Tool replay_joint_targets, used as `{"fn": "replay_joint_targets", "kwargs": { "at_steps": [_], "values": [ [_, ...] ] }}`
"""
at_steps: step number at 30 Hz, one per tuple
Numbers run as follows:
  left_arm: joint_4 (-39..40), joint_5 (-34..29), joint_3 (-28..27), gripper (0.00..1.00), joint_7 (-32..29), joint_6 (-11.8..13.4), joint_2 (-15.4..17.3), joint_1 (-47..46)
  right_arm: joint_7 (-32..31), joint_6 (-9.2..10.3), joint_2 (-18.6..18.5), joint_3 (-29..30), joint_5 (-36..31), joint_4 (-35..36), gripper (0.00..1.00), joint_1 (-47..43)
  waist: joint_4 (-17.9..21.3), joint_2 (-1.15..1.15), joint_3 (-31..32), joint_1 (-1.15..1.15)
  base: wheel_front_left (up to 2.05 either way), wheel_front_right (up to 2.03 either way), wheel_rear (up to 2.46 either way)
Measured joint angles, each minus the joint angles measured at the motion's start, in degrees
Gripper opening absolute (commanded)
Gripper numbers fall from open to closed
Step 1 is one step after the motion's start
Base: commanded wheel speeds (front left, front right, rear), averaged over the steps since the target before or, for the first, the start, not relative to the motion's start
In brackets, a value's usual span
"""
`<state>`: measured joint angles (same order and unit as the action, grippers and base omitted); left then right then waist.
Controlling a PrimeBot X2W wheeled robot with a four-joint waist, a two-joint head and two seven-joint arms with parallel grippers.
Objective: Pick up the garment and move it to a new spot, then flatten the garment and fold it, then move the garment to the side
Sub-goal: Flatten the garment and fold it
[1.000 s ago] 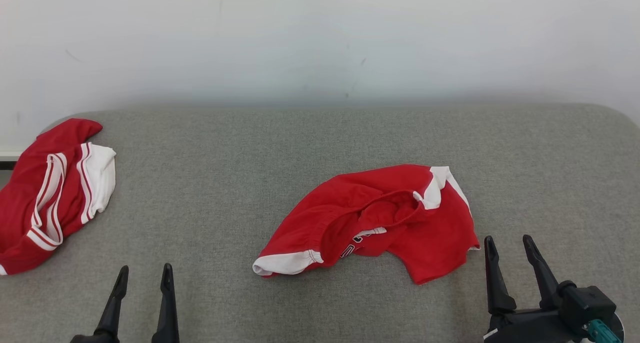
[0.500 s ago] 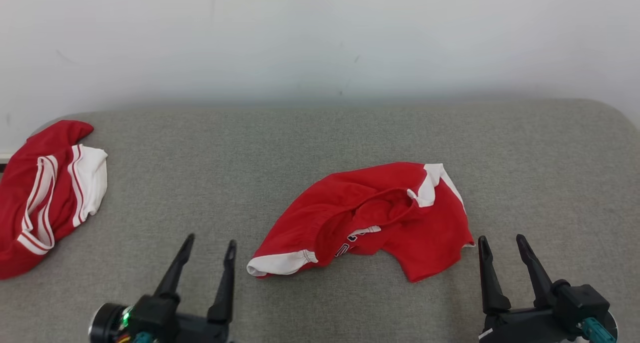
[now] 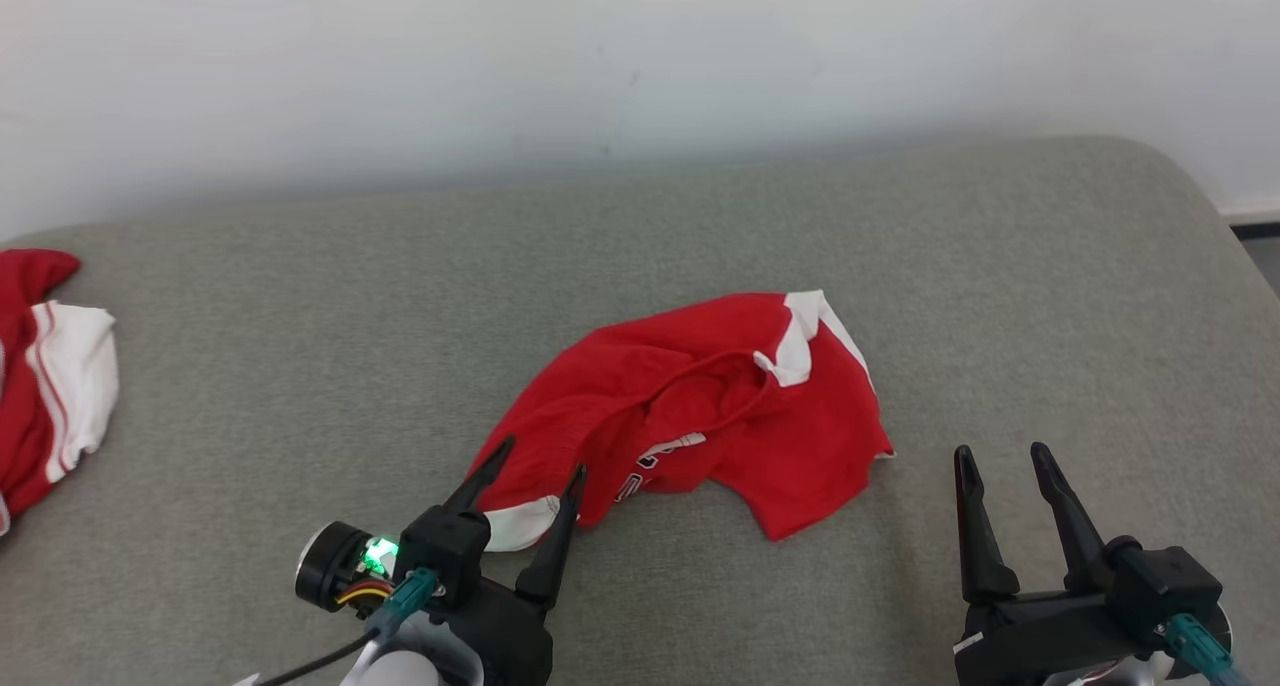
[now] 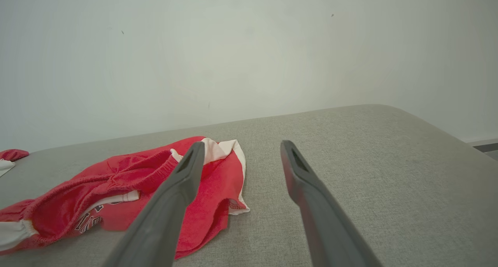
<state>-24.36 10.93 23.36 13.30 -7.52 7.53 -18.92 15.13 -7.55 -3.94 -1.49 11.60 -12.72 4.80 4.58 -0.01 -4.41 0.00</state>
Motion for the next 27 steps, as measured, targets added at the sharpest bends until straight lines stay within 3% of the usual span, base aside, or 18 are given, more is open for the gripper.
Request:
{"fn": "replay_joint_targets", "kwargs": {
  "at_steps": [11,12,13,14,20,27],
  "values": [
    [-11.39,-0.7,0.71,1.0,-3.33,2.04,0.08,-3.69,0.0,0.0,0.54,0.56,0.44,0.6,1.0,1.1,4.45,0.0,-3.79,0.0,0.0,0.0,0.0],
    [-12.05,-0.52,0.63,0.65,-3.27,2.07,0.08,-3.85,0.0,0.0,0.59,0.66,0.44,0.64,1.0,1.09,4.74,0.0,-3.99,0.01,0.0,0.0,0.0],
    [-12.57,-0.53,0.7,0.41,-3.2,2.08,0.08,-3.96,0.0,0.0,0.62,0.67,0.44,0.66,1.0,1.1,4.98,0.0,-4.15,0.01,0.0,0.0,0.0],
    [-13.03,-0.38,0.68,0.0,-2.93,2.05,-0.01,-4.08,0.0,0.0,0.65,0.71,0.44,0.66,1.0,1.1,5.19,0.0,-4.26,0.01,0.0,0.0,0.0],
    [-12.27,1.0,1.64,0.0,-1.68,1.41,-0.99,-5.95,0.0,0.0,0.78,1.24,0.44,0.66,1.0,1.12,5.22,0.0,-3.91,0.0,0.0,0.0,0.0],
    [-5.15,5.08,10.24,0.0,-3.45,0.36,-4.1,-12.25,0.0,0.0,0.89,1.86,0.43,0.33,1.0,1.1,4.08,0.0,-2.63,0.0,0.0,0.0,0.0]
  ]
}}
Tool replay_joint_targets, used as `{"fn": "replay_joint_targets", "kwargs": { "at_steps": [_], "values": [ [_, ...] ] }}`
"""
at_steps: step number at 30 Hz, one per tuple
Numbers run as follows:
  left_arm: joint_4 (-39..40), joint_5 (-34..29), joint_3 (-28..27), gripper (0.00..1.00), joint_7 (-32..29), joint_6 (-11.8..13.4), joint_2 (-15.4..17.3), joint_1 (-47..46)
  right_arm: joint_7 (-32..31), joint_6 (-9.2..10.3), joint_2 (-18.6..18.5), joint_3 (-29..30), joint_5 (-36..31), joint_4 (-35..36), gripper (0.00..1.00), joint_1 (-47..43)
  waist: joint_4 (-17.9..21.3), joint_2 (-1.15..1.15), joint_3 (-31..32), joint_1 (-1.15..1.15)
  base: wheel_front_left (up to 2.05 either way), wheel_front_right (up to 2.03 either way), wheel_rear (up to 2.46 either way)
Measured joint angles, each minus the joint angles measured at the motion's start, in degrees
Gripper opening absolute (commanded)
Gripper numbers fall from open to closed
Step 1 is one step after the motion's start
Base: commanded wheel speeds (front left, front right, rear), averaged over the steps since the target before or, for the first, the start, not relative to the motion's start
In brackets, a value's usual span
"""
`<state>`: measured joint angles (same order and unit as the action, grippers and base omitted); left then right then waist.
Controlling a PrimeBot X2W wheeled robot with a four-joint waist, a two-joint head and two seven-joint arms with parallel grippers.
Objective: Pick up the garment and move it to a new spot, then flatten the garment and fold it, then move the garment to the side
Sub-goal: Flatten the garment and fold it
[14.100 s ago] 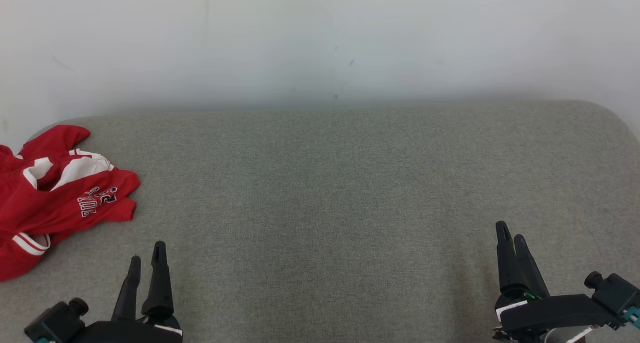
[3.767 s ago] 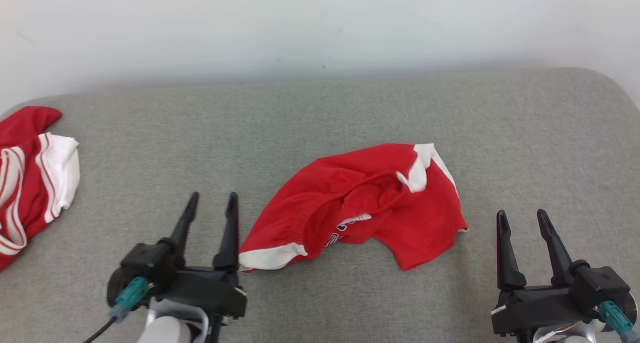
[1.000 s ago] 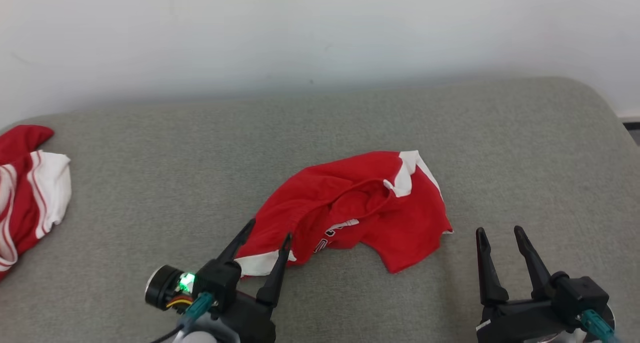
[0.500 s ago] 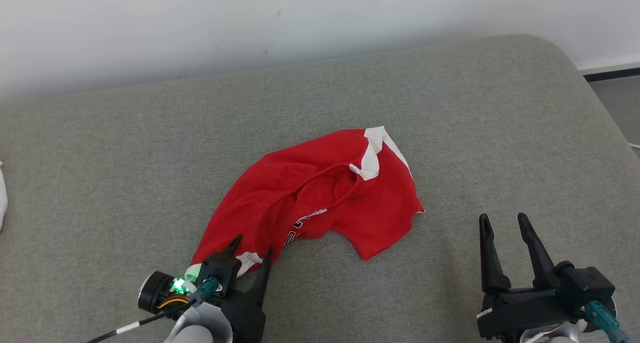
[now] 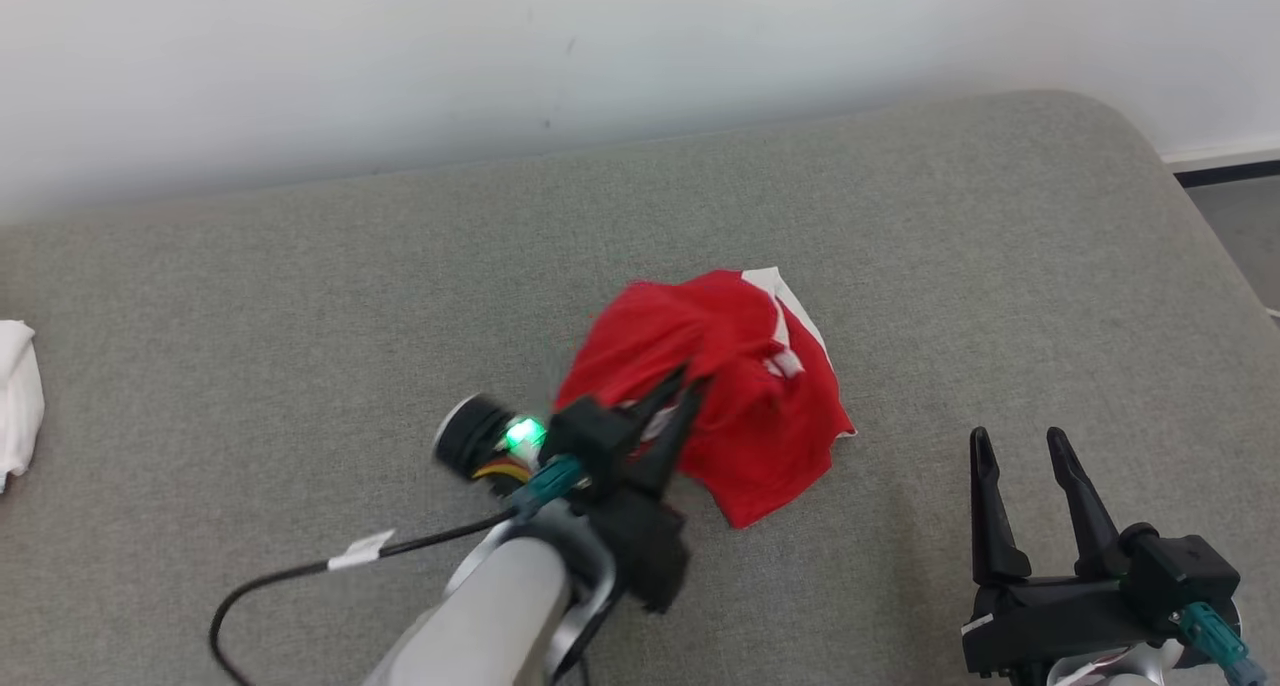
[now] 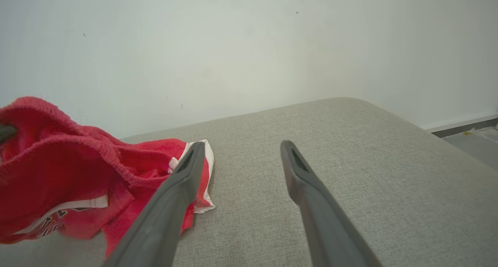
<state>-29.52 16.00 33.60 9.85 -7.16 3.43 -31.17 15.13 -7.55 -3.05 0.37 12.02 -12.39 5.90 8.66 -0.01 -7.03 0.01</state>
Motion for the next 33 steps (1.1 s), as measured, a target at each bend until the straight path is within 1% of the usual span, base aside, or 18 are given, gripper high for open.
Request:
{"fn": "replay_joint_targets", "kwargs": {
  "at_steps": [2,5,8,11,13,16,18,22,23,26,29,33],
  "values": [
    [2.99,2.23,3.67,0.0,-0.97,-0.29,-0.38,-2.85,0.0,0.0,0.0,0.14,-0.01,-0.03,1.0,0.04,-0.21,0.0,0.34,0.0,0.0,0.0,0.0],
    [8.2,8.83,9.35,0.0,-1.94,-0.34,-0.45,-7.66,0.0,0.0,0.04,0.03,-0.03,-0.09,1.0,0.28,-0.04,0.0,0.6,0.0,0.0,0.0,0.0],
    [10.92,13.48,13.16,0.0,-2.65,-0.04,-0.55,-13.69,0.0,0.0,0.05,-0.03,-0.03,-0.26,1.0,0.88,0.77,0.0,0.59,0.0,0.0,0.0,0.0],
    [11.85,18.8,15.58,0.0,-2.34,1.9,-0.54,-18.65,0.0,0.0,0.09,0.2,-0.02,-0.34,1.0,1.09,1.84,0.0,0.47,0.0,0.0,0.0,0.0],
    [11.39,21.82,16.62,0.0,-1.77,3.67,-0.57,-21.5,0.0,0.0,0.08,0.74,-0.02,-0.33,1.0,1.02,2.48,0.0,0.3,0.0,0.0,0.0,0.0],
    [8.64,23.98,17.49,0.0,-0.32,6.05,-0.69,-24.19,0.0,0.0,0.09,1.62,-0.02,-0.22,1.0,0.82,2.93,0.0,-0.19,0.0,0.0,0.0,0.0],
    [5.54,25.29,17.63,0.0,0.57,6.79,-0.67,-24.12,0.0,0.0,0.09,2.43,-0.03,0.14,1.0,0.75,2.84,0.0,-0.52,0.0,0.0,0.0,0.0],
    [-1.51,26.74,15.46,0.0,2.83,7.71,-0.02,-22.14,0.0,0.0,0.09,3.66,-0.54,0.44,1.0,0.04,1.73,0.0,-0.8,0.0,0.0,0.0,0.0],
    [-4.54,27.39,13.85,0.0,3.83,7.76,1.33,-19.95,0.0,0.0,0.09,3.68,-0.68,0.64,1.0,0.09,1.0,0.0,-0.89,0.0,0.0,0.0,0.0],
    [-7.93,29.02,10.6,0.0,4.7,8.44,4.36,-15.4,0.0,0.0,0.1,3.48,-1.02,0.63,1.0,0.13,-0.18,0.0,-0.97,0.0,0.0,0.0,0.0],
    [-9.56,30.07,6.62,0.0,5.02,8.89,7.39,-10.61,0.0,0.0,0.02,3.5,-1.08,0.63,1.0,0.13,-1.42,0.0,-0.98,0.0,0.0,0.0,0.0],
    [-7.43,30.38,-0.89,0.0,5.2,9.26,9.57,-3.24,0.0,0.0,-0.16,3.59,-1.21,0.59,1.0,-0.01,-3.16,0.0,-0.9,-0.01,0.0,0.0,0.0]
  ]
}}
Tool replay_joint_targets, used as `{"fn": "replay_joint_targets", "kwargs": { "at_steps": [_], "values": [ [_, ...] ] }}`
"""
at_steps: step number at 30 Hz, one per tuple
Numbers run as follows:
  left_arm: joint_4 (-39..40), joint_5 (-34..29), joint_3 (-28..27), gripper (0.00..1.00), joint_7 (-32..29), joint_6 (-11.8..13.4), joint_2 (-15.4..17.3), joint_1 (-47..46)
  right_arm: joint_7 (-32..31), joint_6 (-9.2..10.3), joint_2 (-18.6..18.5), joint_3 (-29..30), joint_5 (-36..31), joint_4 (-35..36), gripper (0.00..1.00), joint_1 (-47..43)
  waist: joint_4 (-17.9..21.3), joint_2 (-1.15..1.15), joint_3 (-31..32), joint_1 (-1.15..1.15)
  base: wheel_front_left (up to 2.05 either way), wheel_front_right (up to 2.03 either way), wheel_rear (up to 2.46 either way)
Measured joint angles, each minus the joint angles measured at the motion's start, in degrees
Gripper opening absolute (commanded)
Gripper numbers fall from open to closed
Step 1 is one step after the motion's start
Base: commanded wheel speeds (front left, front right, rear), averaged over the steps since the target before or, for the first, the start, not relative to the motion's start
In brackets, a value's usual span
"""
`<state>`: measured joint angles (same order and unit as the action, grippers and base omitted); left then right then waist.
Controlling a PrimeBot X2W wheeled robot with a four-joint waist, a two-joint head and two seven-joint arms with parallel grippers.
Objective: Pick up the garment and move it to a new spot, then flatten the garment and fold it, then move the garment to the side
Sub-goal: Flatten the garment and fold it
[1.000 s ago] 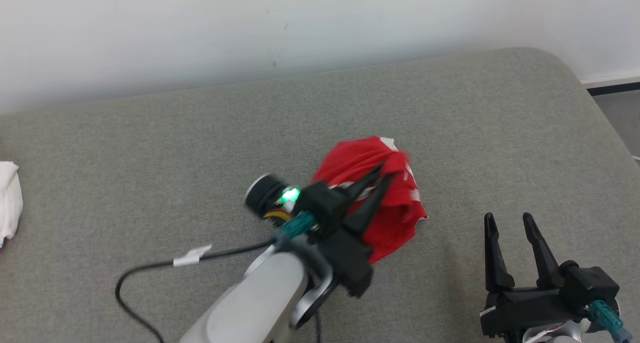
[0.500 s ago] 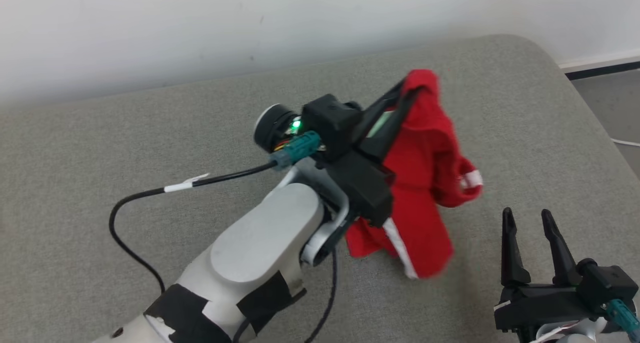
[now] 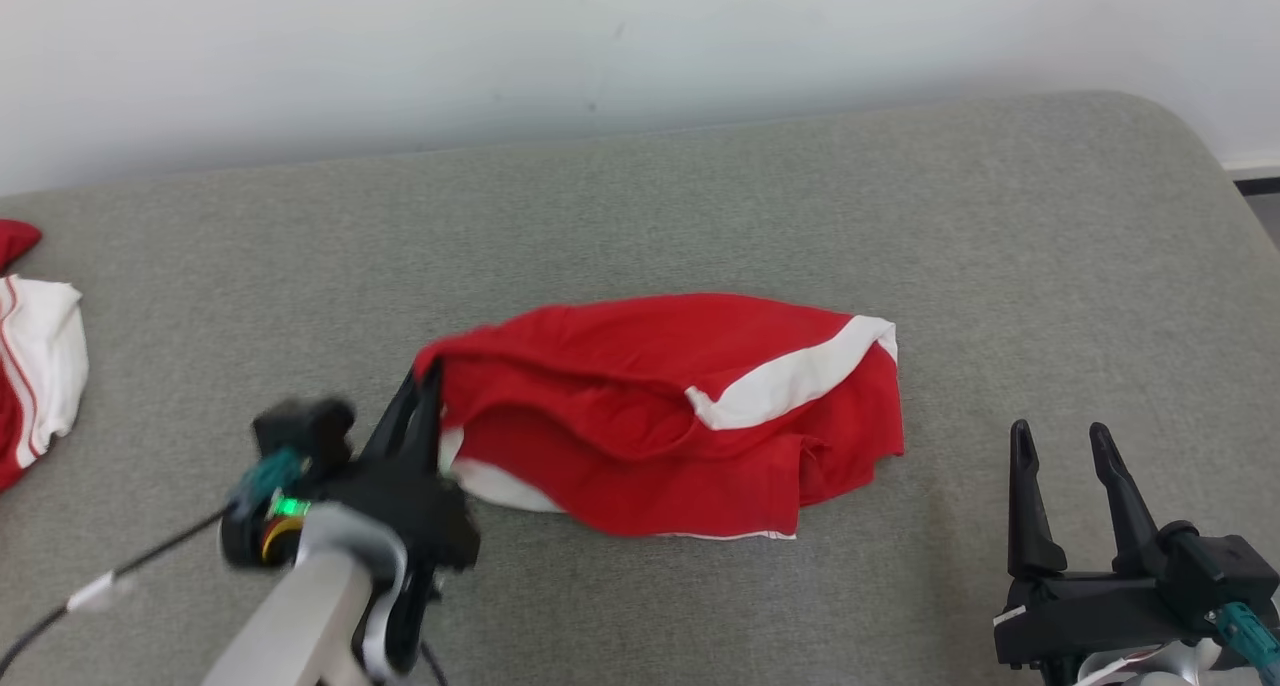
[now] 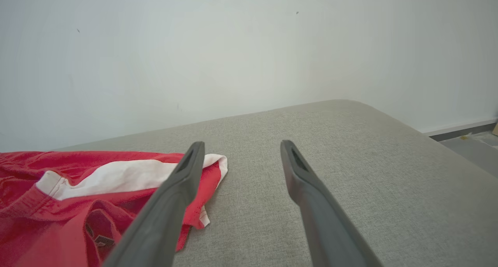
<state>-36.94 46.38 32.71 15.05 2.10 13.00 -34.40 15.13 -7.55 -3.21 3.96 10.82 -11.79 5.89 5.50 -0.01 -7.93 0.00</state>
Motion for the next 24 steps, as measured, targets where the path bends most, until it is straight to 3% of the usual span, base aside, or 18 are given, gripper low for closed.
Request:
{"fn": "replay_joint_targets", "kwargs": {
  "at_steps": [6,11,12,13,14,24],
  "values": [
    [3.66,-1.46,-8.82,0.0,0.0,-0.16,-0.2,12.46,0.0,0.0,-0.35,-0.24,-0.33,-0.21,1.0,-0.07,-2.2,0.0,0.54,0.0,0.0,0.0,0.0],
    [5.48,-4.72,-12.68,0.0,0.0,-1.3,-2.15,18.46,0.0,0.0,-0.59,-0.73,-0.33,-0.58,1.0,-0.27,-3.34,0.0,1.49,0.0,0.0,0.0,0.0],
    [6.12,-5.54,-13.49,0.04,0.0,-1.58,-2.45,18.98,0.0,0.0,-0.63,-0.82,-0.33,-0.66,1.0,-0.31,-3.51,0.0,1.72,0.0,0.0,0.0,0.0],
    [6.89,-6.56,-14.35,0.69,-0.01,-1.62,-2.68,19.19,0.0,0.0,-0.65,-0.83,-0.33,-0.74,1.0,-0.35,-3.66,0.0,1.95,-0.01,0.0,0.0,0.0],
    [7.78,-7.92,-15.23,1.0,0.0,-1.69,-2.91,19.19,0.0,0.0,-0.66,-0.83,-0.33,-0.76,1.0,-0.43,-3.79,0.0,2.2,0.0,0.0,0.0,0.0],
    [18.86,-19.38,-22.41,1.0,0.0,-4.11,-4.63,20.39,0.0,0.0,-0.79,-0.9,-0.24,-0.91,1.0,-1.53,-5.17,0.0,4.31,0.0,0.0,0.0,0.0]
  ]
}}
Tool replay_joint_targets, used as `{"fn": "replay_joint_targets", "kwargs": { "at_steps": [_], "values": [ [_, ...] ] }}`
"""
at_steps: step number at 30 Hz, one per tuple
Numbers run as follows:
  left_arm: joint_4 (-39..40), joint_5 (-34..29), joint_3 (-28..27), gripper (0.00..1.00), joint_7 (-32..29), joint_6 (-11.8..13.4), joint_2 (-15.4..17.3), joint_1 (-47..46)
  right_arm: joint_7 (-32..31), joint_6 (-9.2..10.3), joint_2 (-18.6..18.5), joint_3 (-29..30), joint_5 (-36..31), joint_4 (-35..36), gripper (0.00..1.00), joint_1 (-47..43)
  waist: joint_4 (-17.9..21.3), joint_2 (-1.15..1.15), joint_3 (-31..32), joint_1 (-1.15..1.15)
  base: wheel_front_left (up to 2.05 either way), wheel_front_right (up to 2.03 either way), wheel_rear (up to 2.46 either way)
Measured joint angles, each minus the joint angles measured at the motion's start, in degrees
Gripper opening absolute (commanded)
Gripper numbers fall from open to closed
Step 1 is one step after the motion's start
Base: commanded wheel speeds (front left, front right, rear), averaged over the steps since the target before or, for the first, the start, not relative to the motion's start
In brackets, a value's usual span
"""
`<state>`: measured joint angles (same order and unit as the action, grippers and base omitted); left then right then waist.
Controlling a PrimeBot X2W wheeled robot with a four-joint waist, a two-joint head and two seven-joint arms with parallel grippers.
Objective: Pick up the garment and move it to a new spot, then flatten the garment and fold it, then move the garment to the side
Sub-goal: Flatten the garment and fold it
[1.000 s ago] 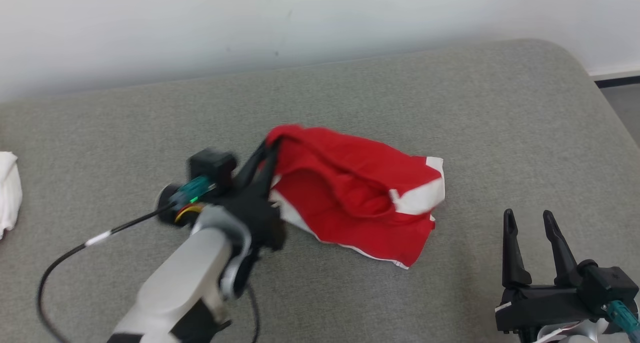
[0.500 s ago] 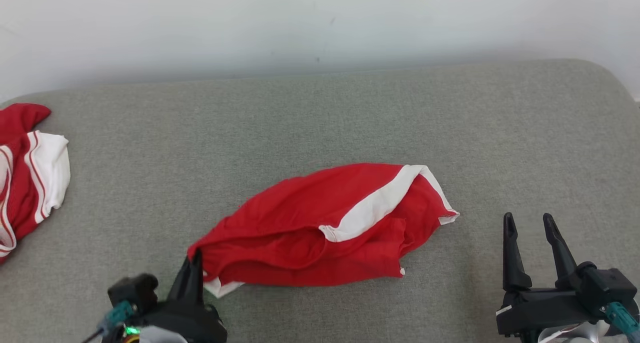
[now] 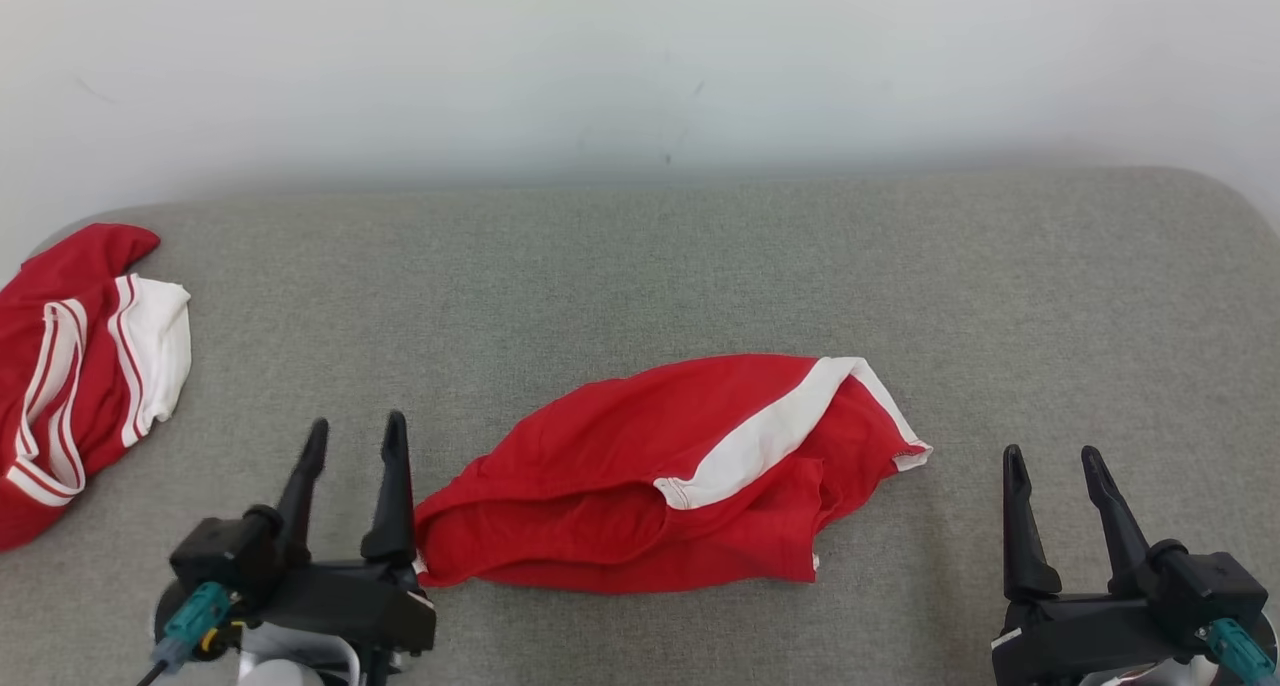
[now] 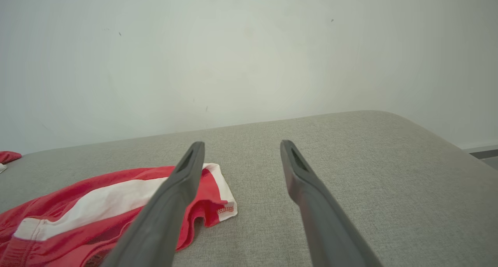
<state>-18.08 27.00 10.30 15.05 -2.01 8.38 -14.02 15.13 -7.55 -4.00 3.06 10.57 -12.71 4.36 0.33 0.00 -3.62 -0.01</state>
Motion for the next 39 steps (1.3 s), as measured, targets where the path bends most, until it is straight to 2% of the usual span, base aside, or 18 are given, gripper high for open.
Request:
{"fn": "replay_joint_targets", "kwargs": {
  "at_steps": [7,14,20,26,34,39],
  "values": [
    [8.72,-8.47,-4.86,1.0,0.0,-0.52,0.53,3.63,0.0,0.0,0.03,-0.42,0.53,0.08,1.0,-0.91,-0.54,0.0,1.08,0.0,0.0,0.0,0.0],
    [15.41,-13.45,-9.64,1.0,0.0,-1.0,0.48,10.34,0.0,0.0,-0.14,-1.03,1.32,0.22,1.0,-1.2,-0.86,0.0,1.69,0.0,0.0,0.0,0.0],
    [17.52,-15.48,-12.35,1.0,0.0,-1.92,-0.13,14.78,0.0,0.0,-0.43,-1.49,1.82,0.24,1.0,-1.66,-1.14,0.0,1.63,0.01,0.0,0.0,0.0],
    [17.74,-17.25,-13.95,1.0,0.0,-2.57,-2.27,17.82,0.0,0.0,-0.45,-1.99,2.04,0.21,1.0,-1.92,-1.57,0.0,1.67,0.0,0.0,0.0,0.0],
    [16.9,-16.92,-13.96,1.0,0.0,-4.1,-4.01,18.15,0.0,0.0,-0.71,-3.15,2.47,-0.31,1.0,-1.8,-1.32,0.0,1.8,0.01,0.0,0.0,0.0],
    [14.02,-15.68,-6.65,1.0,0.0,-5.13,-4.58,14.88,0.0,0.0,-1.03,-3.78,2.86,-0.32,1.0,-0.86,-0.6,0.0,1.04,0.01,0.0,0.0,0.0]
  ]
}}
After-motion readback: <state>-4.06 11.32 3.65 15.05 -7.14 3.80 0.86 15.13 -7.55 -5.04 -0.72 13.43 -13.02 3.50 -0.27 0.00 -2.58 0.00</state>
